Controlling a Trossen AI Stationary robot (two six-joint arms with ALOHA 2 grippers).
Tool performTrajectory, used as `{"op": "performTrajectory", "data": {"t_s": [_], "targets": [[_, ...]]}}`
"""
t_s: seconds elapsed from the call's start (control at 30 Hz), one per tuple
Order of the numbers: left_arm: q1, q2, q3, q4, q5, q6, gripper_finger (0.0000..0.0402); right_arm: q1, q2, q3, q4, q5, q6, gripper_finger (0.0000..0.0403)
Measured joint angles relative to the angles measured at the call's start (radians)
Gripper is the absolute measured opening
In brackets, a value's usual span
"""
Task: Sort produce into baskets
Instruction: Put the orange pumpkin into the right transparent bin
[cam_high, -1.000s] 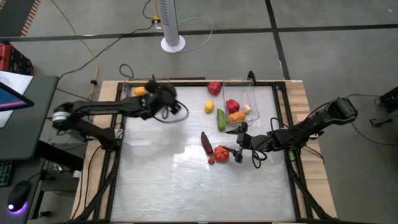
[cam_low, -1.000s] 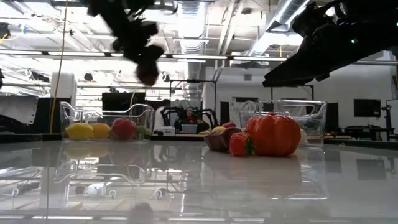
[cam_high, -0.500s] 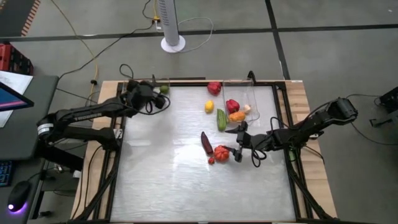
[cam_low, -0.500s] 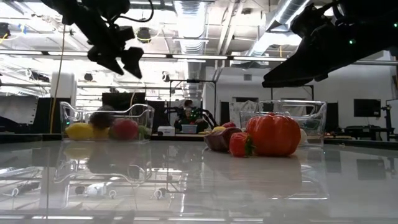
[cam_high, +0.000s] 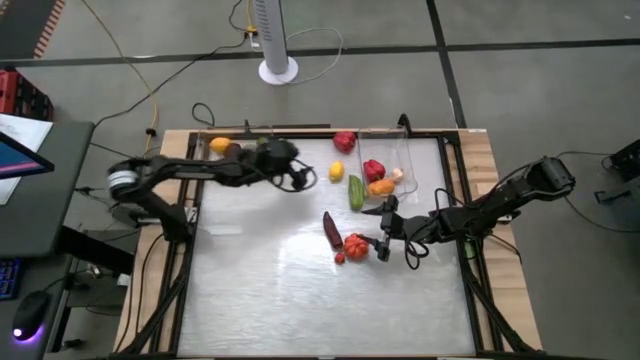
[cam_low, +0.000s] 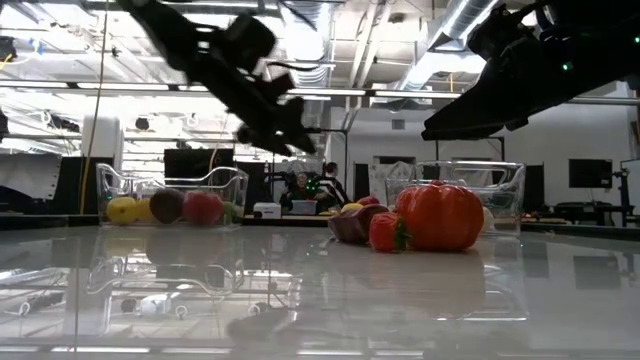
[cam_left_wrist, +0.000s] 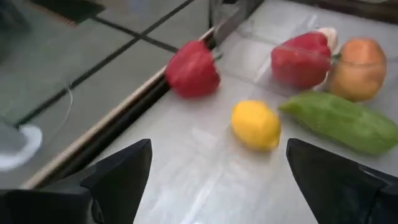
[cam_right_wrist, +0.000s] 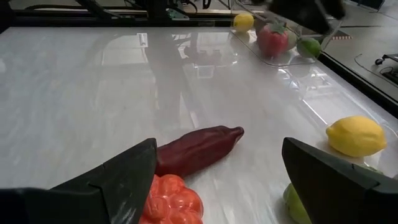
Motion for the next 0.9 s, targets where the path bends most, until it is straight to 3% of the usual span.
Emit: {"op": "performTrajectory", "data": {"t_s": [0.13,0.27,0.43,0.7,0.9], "targets": [[-0.018,0.164,0.158,-0.053,0.011,0.054,0.0355,0.0,0.0,0.0,-0.005,0.0,-0.008,0.0372],[-0.028,0.304,0.301,-0.067,0.09,0.056,0.0355,0.004,0.0,0.0,-0.028,0.0,-0.006,0.0372],[-0.028,0.424,0.4,-0.053,0.176,-0.007,0.0355,0.025,0.0,0.0,-0.035,-0.002,-0.002,0.0372],[-0.047,0.508,0.424,-0.067,0.082,-0.027,0.0348,0.028,0.0,0.0,-0.021,-0.002,-0.01,0.0372],[-0.062,0.505,0.425,-0.117,0.017,-0.037,0.0308,0.028,0.0,0.0,-0.009,-0.001,-0.011,0.0372]]}}
